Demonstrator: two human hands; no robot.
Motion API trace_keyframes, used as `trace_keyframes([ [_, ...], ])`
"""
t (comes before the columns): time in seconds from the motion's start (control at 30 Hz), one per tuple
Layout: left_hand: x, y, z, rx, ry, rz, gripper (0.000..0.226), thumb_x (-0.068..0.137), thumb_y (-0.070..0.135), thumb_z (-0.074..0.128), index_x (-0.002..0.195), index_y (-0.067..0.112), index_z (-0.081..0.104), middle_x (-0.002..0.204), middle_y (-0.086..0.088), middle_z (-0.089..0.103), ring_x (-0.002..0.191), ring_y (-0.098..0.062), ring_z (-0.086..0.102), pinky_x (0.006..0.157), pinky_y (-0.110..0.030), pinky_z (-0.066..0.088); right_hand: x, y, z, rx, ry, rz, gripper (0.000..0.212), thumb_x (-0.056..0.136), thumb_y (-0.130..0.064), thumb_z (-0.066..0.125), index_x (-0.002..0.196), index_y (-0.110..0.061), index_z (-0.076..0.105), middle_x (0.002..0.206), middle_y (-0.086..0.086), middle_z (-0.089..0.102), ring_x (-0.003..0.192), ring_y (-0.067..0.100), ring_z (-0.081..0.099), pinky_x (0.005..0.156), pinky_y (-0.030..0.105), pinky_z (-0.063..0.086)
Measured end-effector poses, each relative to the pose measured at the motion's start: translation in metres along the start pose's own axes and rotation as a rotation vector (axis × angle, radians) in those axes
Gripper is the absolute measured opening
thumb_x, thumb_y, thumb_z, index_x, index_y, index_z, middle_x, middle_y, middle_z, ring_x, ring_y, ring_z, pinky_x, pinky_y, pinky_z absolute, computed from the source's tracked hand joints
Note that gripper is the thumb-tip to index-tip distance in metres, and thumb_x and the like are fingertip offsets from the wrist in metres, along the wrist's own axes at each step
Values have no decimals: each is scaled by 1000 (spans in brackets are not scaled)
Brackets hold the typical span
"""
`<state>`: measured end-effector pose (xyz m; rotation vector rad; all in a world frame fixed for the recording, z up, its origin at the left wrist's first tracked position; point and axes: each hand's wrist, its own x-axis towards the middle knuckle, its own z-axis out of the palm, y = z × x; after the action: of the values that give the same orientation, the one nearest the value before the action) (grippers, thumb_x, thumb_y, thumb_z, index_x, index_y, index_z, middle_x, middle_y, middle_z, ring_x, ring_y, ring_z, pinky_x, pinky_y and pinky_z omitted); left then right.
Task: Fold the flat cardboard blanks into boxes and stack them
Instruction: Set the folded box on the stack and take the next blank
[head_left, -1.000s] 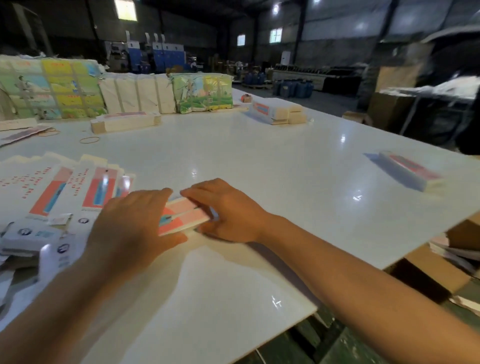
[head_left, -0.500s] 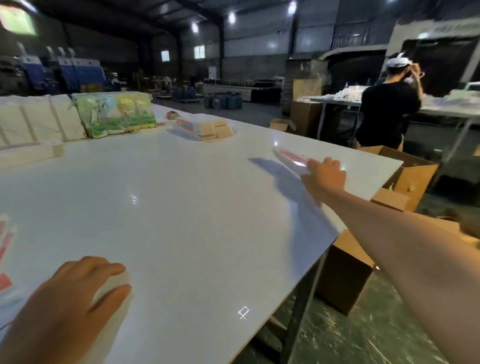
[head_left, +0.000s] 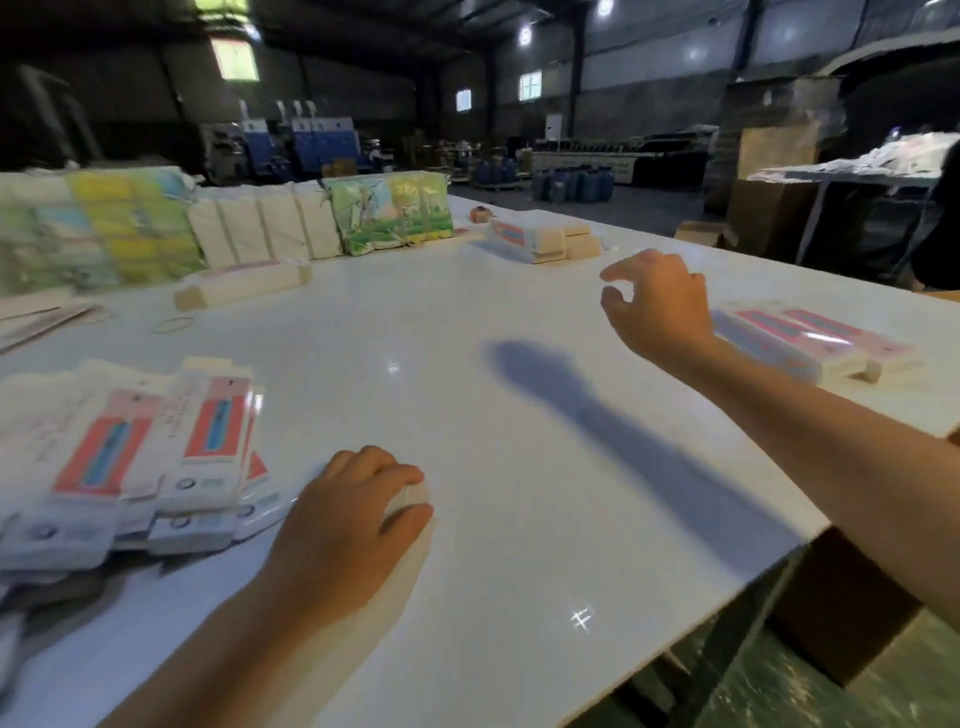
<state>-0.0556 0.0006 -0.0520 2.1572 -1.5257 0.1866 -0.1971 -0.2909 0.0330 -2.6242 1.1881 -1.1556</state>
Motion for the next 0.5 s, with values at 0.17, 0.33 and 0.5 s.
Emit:
trace_keyframes([
  [0.17, -6, -2, 1, -7, 73, 19, 28, 89, 31, 57, 115, 23, 63, 115, 7, 55, 108, -14, 45, 91, -24, 34, -51, -89, 47, 75, -326, -235, 21, 91, -20, 49, 95, -18, 70, 104, 6, 68, 98, 29, 57, 85, 39, 44],
  [0.33, -7, -4, 0, 38, 42, 31, 31, 91, 36, 51, 119, 25, 60, 118, 6, 54, 107, -14, 43, 92, -25, 32, -84, -100, 78, -31, -361, -359, 23, 92, -20, 44, 88, -12, 66, 98, 8, 60, 93, 31, 52, 67, 31, 30],
  [0.5, -4, 0, -10, -136, -60, -91, 31, 91, 36, 54, 119, 24, 60, 122, 6, 55, 111, -13, 47, 97, -26, 36, -85, -97, 78, 14, -370, -342, 22, 91, -16, 45, 87, -11, 67, 98, 8, 60, 91, 31, 51, 73, 35, 40],
])
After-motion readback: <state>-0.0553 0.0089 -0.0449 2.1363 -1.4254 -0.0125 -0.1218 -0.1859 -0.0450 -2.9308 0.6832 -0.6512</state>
